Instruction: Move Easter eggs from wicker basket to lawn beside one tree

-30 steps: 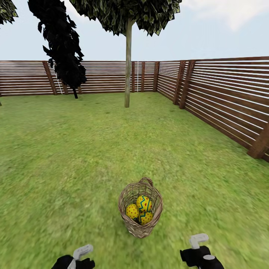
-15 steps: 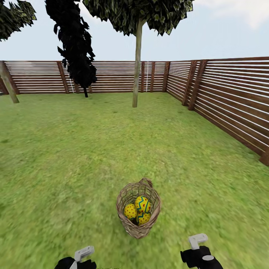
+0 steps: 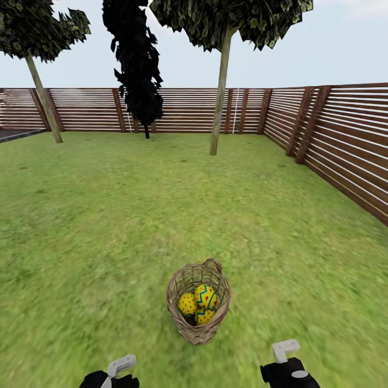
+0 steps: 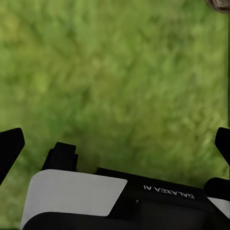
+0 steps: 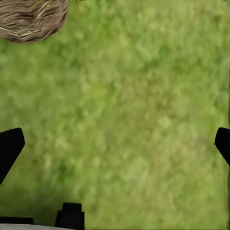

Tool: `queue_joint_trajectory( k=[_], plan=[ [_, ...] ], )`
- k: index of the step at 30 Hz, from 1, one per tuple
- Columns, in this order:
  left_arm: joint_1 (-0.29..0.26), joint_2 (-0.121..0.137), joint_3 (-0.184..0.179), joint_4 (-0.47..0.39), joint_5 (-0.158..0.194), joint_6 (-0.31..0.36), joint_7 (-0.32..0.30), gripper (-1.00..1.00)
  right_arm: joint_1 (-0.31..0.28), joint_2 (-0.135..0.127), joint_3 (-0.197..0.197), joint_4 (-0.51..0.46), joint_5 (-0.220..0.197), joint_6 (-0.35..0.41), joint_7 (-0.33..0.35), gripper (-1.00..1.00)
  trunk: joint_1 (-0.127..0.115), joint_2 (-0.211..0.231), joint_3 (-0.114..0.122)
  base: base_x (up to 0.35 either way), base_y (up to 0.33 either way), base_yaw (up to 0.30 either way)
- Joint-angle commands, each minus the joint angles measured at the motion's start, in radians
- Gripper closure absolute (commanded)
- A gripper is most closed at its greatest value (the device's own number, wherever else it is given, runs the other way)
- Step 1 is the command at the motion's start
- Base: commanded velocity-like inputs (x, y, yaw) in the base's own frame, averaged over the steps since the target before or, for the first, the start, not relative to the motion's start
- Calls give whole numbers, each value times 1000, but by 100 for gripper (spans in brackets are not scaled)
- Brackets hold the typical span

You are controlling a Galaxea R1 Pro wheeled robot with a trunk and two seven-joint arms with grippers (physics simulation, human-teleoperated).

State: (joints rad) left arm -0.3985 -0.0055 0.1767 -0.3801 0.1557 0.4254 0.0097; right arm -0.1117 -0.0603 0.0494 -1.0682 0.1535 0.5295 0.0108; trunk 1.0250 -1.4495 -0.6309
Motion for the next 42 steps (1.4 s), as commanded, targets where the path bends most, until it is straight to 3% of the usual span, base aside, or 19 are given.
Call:
queue_joint_trajectory(
  k=[1,14,18,31,38,42],
  plan=[
    [0,-1,4,-2,7,7,1,-100,0,-1,3,-1,9,6,1,-100,0,0,-1,26,-336,272],
    [0,-1,4,15,7,-5,1,-100,0,0,5,26,11,-5,2,-100,0,0,-1,104,-325,272],
    [0,-1,4,19,7,-41,2,-100,0,0,6,34,11,-5,2,-100,0,0,-1,201,-279,271],
    [0,0,4,20,8,-47,1,-100,0,0,5,40,11,-6,2,-100,0,0,-1,234,-252,247],
    [0,-2,4,20,8,-50,-6,-100,0,-1,4,39,9,-6,11,-100,0,0,-1,236,-251,89],
    [0,-9,4,22,23,-88,-12,-100,0,-1,4,40,9,-8,12,-100,0,0,-1,236,-251,8]
  ],
)
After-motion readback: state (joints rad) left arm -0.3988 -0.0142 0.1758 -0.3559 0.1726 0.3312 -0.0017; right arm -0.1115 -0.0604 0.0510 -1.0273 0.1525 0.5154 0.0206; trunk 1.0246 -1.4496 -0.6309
